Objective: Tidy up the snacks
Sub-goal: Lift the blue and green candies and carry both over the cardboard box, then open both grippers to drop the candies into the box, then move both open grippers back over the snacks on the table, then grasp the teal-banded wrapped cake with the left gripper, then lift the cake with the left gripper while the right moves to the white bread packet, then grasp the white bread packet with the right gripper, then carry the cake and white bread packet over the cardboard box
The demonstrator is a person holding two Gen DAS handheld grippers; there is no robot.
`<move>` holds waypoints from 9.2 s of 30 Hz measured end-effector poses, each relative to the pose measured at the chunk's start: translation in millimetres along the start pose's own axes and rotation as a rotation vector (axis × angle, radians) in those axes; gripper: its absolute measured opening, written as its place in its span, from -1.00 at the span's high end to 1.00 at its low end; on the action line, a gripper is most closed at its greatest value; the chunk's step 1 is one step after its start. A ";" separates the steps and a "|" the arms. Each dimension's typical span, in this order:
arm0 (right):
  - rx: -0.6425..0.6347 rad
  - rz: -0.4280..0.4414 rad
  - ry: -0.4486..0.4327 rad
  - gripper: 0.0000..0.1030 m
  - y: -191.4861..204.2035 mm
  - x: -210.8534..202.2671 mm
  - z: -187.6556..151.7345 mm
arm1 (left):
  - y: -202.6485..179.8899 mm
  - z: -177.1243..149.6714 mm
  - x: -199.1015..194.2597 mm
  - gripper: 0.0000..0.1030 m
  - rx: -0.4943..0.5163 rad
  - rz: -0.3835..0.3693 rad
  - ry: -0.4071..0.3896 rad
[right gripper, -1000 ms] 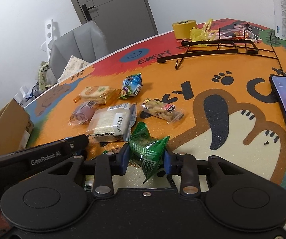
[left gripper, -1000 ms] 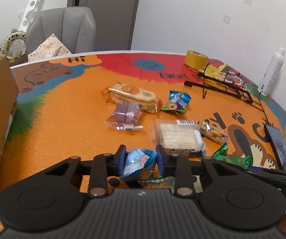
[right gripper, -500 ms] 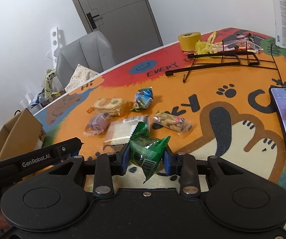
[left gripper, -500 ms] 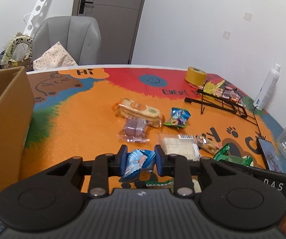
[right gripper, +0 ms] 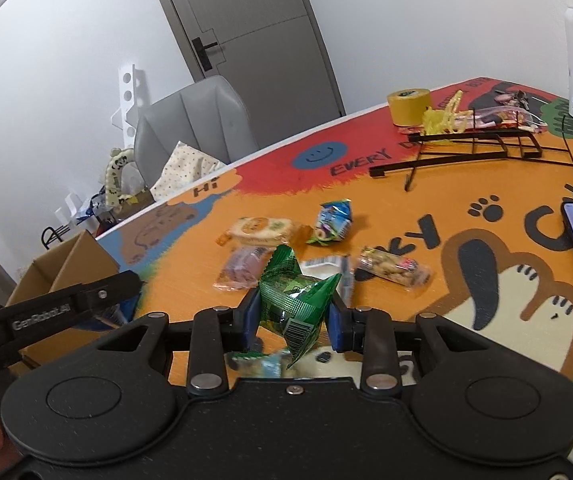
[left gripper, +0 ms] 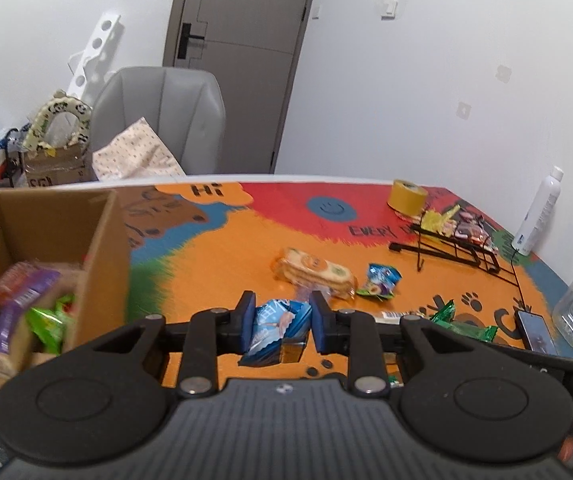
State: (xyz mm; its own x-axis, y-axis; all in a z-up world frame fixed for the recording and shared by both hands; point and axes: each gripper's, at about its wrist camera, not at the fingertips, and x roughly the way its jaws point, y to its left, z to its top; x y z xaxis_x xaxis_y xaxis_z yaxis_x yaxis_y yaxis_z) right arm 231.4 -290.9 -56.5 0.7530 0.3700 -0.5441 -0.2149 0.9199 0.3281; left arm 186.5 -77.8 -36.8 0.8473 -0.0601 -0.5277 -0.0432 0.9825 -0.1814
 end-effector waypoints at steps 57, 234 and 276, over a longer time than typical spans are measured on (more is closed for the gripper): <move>-0.237 0.192 0.011 0.38 219.3 36.7 -0.4 | 206.0 16.2 -87.1 -0.04 -0.260 0.158 -0.125; -0.166 -0.114 0.124 -0.35 15.4 103.8 1.1 | 20.6 -30.2 78.0 0.08 -0.022 0.096 0.115; -0.112 0.092 0.029 -0.03 50.7 27.9 7.0 | 24.1 -3.5 -17.4 0.08 -0.034 0.102 -0.076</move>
State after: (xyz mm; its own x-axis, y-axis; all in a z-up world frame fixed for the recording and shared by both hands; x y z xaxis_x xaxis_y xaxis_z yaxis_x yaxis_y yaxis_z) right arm 245.9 -234.9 -49.6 0.7086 0.4558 -0.5387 -0.3519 0.8899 0.2902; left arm 168.9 -53.7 -34.8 0.8753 0.0550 -0.4805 -0.1485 0.9761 -0.1589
